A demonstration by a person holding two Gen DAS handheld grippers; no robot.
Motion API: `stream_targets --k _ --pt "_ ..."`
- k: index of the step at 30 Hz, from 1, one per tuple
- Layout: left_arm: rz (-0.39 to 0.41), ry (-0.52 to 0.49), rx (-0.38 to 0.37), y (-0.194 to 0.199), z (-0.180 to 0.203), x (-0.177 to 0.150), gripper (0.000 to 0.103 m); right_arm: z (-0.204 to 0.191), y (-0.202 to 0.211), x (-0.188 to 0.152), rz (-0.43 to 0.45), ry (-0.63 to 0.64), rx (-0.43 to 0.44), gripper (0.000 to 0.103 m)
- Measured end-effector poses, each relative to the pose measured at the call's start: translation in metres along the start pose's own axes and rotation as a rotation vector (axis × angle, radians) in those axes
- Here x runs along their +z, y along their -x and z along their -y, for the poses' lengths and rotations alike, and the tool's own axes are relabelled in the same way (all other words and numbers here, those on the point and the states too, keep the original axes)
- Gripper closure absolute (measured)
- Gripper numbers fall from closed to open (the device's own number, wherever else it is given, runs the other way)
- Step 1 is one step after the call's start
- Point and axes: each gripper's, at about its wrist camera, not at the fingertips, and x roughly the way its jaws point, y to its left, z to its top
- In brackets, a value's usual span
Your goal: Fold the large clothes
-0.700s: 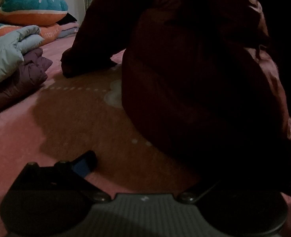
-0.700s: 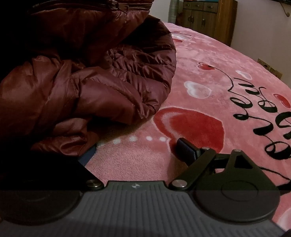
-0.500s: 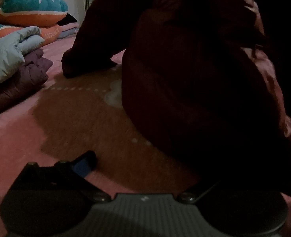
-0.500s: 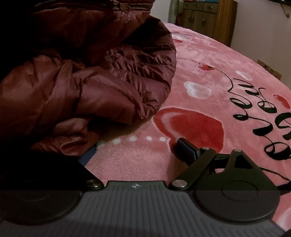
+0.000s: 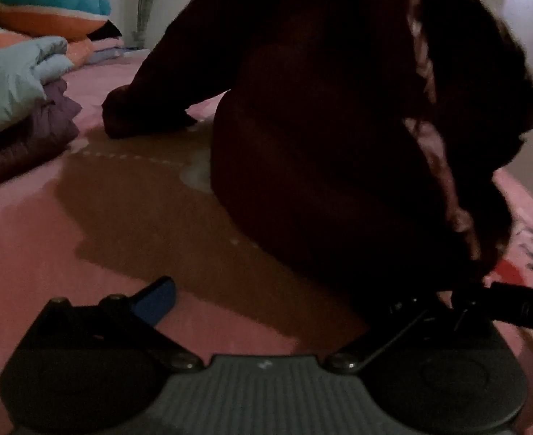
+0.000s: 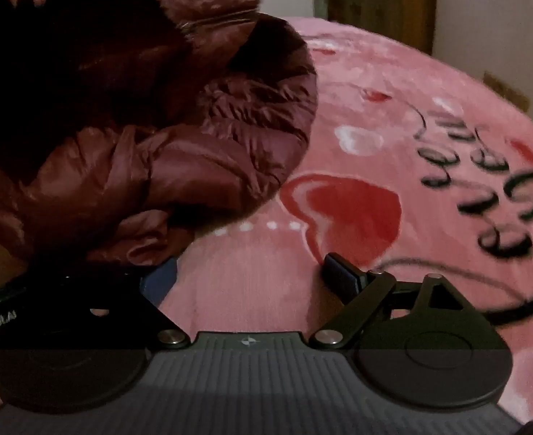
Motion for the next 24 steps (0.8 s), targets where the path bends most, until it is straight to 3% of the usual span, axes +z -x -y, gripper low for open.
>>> stream_targets --k 5,11,16,24 --pt "-0.010 -0.036 -0.042 0.026 -0.005 -0.007 0.000 0.008 0.024 -0.004 -0.052 -0.093 0.056 0.000" --pt "0.022 -0.062 -0.010 0.073 -0.024 -0.003 0.001 0.009 0.058 -0.007 -0.072 -0.113 0.058 0.000" --pt "0.086 -0.149 0.061 0.122 -0.032 0.013 0.000 0.004 0.113 -0.013 0.021 -0.069 0.039 0.000" --pt "0.205 -0.185 0.133 0.191 -0.033 0.042 0.001 -0.018 0.189 -0.012 0.201 0.053 -0.016 0.000"
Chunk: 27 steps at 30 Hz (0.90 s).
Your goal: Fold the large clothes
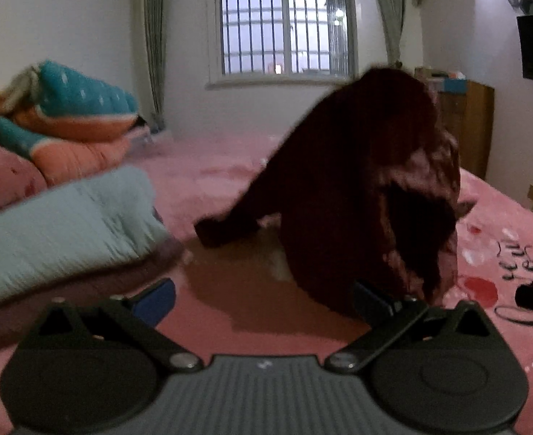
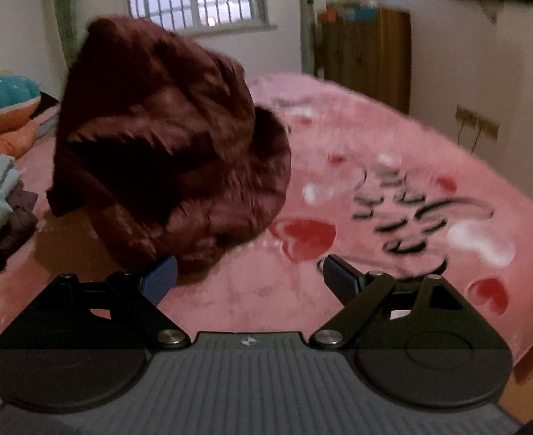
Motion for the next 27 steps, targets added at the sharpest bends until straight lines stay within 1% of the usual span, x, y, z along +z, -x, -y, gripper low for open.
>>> stream_targets --k 4,5,10,14,16,19,21,27 --pt "0.033 -0.025 0.016 0.019 -0.004 0.016 0.001 -0.009 0.026 0.010 0.047 0.054 0.004 0.000" --pt "0.037 -0.027 0.019 0.021 0.000 0.019 0.001 -0.011 0.031 0.014 0.054 0.067 0.002 0.000" --pt "0.061 -0.018 0.015 0.041 -0.004 0.030 0.001 -0.014 0.050 0.033 0.095 0.086 0.018 0.000" --pt "0.077 -0.020 0.010 0.052 -0.006 0.037 0.001 -0.023 0.067 0.044 0.148 0.101 0.023 0.000" --pt "0.084 -0.009 0.003 0.057 -0.009 0.040 0.001 -0.027 0.074 0.048 0.157 0.107 0.028 0.000" --pt "0.102 0.003 -0.003 0.064 -0.013 0.043 0.001 -0.031 0.080 0.053 0.170 0.100 0.048 0.000" --pt "0.113 0.007 -0.002 0.068 -0.013 0.044 0.001 -0.034 0.091 0.053 0.189 0.093 0.057 0.000" --pt "0.135 0.028 -0.002 0.077 -0.021 0.047 0.000 -0.038 0.105 0.053 0.229 0.077 0.091 0.000"
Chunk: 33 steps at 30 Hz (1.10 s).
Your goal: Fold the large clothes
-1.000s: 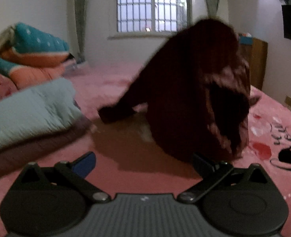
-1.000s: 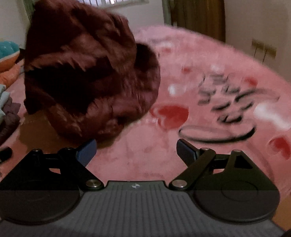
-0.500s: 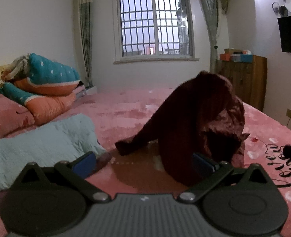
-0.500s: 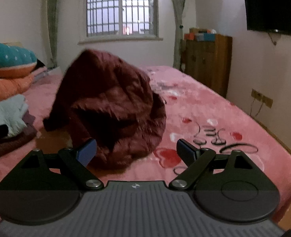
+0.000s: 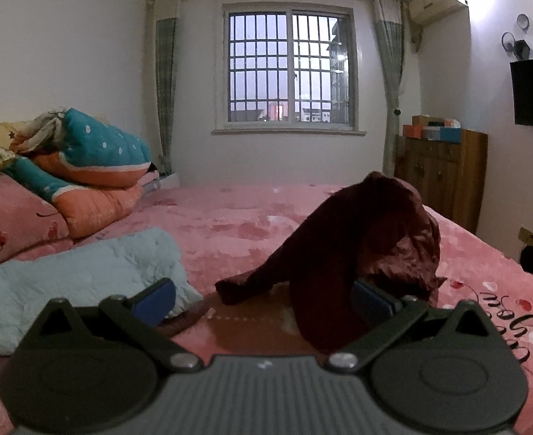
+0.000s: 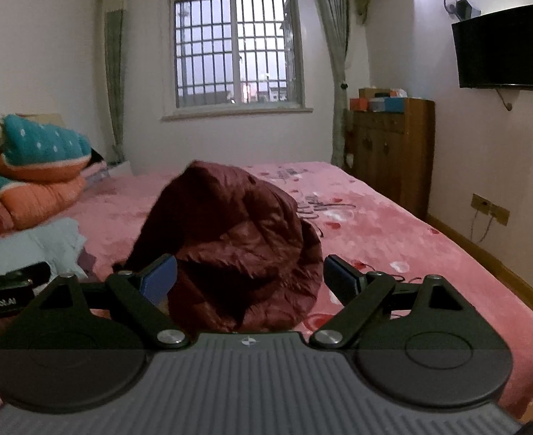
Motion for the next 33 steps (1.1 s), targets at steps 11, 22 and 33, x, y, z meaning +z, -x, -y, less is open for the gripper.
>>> stream_targets --k 11,22,33 --pt "0.019 0.037 0.000 0.010 -0.009 0.003 0.000 -0.011 0.005 0.001 0.014 0.013 0.023 0.000" --pt "0.023 0.034 0.001 0.011 -0.007 0.003 0.000 -0.005 0.014 -0.002 0.073 0.027 0.001 0.000" --pt "-0.021 -0.005 -0.013 -0.009 0.010 -0.014 0.000 0.012 -0.031 -0.052 0.032 0.034 -0.058 0.000"
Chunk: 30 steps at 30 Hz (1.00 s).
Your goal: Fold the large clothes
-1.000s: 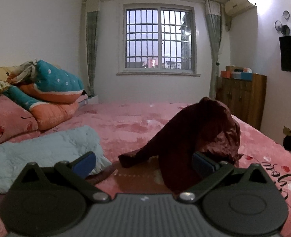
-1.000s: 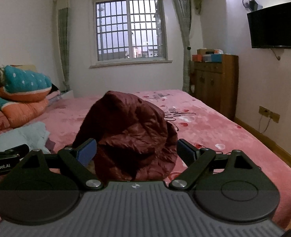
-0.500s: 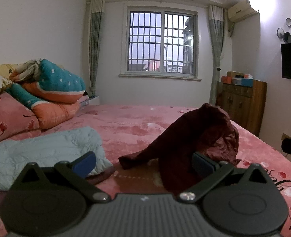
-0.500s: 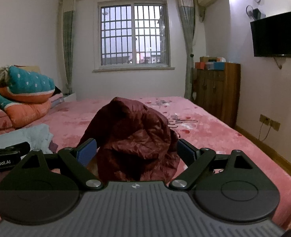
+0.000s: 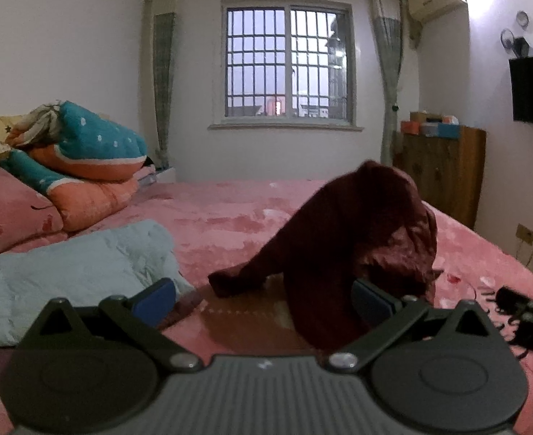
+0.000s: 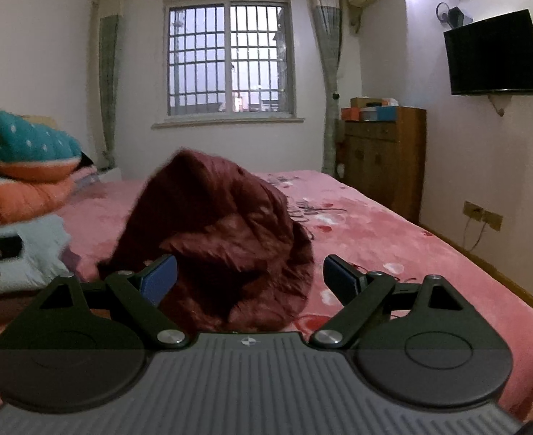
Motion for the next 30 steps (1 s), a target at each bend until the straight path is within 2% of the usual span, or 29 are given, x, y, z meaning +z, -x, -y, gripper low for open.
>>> stream_targets --k 6,13,18,21,25,30 --pt "-0.022 -0.002 -0.061 -0.018 0.013 -0.013 0.000 0.015 -0.033 -0.040 -0.076 -0.018 0.018 0.000" --pt "-0.036 -0.066 -0.131 -0.047 0.041 -0.033 0.001 0.047 -0.068 -0.046 -0.122 -0.157 0.001 0.000" --pt "-0.037 -0.129 -0.171 -0.073 0.065 -0.043 0.001 0.063 -0.090 -0.049 -0.150 -0.200 -0.005 0.000" --pt "-0.031 -0.167 -0.172 -0.092 0.082 -0.044 0.001 0.072 -0.106 -0.050 -0.168 -0.237 -0.003 0.000" --pt "-0.034 -0.170 -0.163 -0.120 0.097 -0.043 0.001 0.077 -0.120 -0.051 -0.184 -0.260 0.006 0.000" --pt "-0.046 -0.169 -0.116 -0.155 0.108 -0.046 0.001 0.081 -0.131 -0.053 -0.187 -0.270 0.024 0.000"
